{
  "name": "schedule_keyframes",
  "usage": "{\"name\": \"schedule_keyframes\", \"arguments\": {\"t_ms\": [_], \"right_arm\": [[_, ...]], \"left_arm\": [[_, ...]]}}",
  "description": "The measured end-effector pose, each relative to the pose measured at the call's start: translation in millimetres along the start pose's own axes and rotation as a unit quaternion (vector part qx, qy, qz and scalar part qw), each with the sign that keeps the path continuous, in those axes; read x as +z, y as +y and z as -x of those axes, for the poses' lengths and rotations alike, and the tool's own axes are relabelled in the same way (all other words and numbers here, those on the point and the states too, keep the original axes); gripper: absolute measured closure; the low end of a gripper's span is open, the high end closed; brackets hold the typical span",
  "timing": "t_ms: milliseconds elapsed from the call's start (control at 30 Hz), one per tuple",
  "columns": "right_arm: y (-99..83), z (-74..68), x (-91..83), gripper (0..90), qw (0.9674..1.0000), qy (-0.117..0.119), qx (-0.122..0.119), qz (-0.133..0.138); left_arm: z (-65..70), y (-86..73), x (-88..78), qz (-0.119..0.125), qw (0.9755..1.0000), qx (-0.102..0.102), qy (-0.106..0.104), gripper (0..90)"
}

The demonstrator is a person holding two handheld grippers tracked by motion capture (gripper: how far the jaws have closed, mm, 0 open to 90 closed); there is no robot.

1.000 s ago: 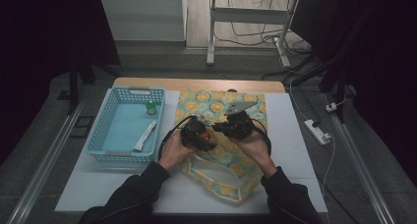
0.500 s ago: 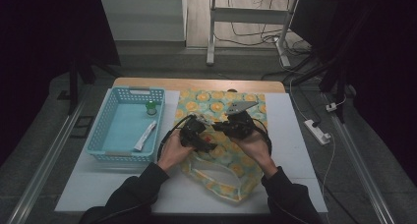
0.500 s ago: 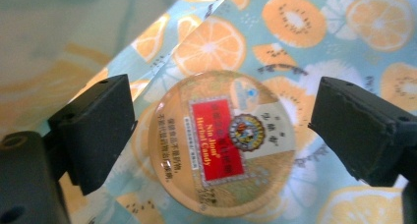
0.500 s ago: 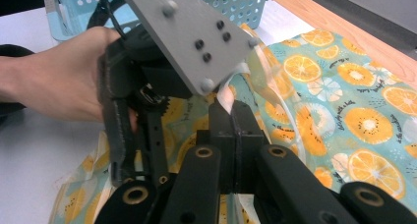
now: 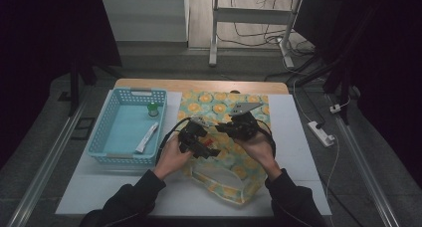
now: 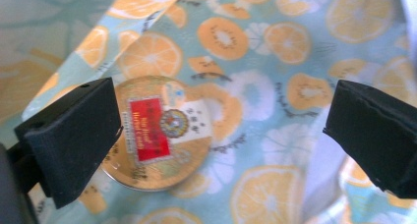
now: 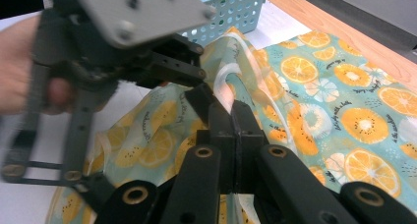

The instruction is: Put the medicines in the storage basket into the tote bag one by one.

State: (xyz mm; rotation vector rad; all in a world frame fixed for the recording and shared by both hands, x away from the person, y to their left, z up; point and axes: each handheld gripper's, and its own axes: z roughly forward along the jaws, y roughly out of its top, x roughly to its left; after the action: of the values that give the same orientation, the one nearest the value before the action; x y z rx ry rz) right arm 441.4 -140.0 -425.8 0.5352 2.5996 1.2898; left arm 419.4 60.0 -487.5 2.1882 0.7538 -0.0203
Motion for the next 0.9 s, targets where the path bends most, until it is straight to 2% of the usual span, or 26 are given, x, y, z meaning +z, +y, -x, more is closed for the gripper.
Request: {"name": "schedule_keyframes", "arguments": {"t_ms": [167,300,467,667,900], "right_arm": [[-0.1,1.2,-1.7,90.0,1.0,0.0,0.0,0.003],[-0.3,1.5,-1.9,90.0,1.0,-0.001,0.0,0.002],[-0.1,1.1,-2.5,90.0,1.0,-0.002,-0.001,0.003],[-0.2,1.2,-2.4,90.0,1.0,-0.004,0.0,0.002],[0.2,0.7,-3.7,90.0,1.0,-0.004,0.0,0.004]], "left_arm": [[4.8,-1.6,-9.7,0.01,0.9998,0.001,-0.019,0.0],[9.3,-3.2,-16.6,0.015,0.9996,0.007,-0.024,0.0],[13.7,-6.4,-25.1,0.007,0.9997,0.016,-0.019,0.0],[14.7,-10.8,-36.0,0.012,0.9993,0.013,-0.032,0.0],[16.2,-15.4,-46.7,0.017,0.9995,0.015,-0.021,0.0]]}}
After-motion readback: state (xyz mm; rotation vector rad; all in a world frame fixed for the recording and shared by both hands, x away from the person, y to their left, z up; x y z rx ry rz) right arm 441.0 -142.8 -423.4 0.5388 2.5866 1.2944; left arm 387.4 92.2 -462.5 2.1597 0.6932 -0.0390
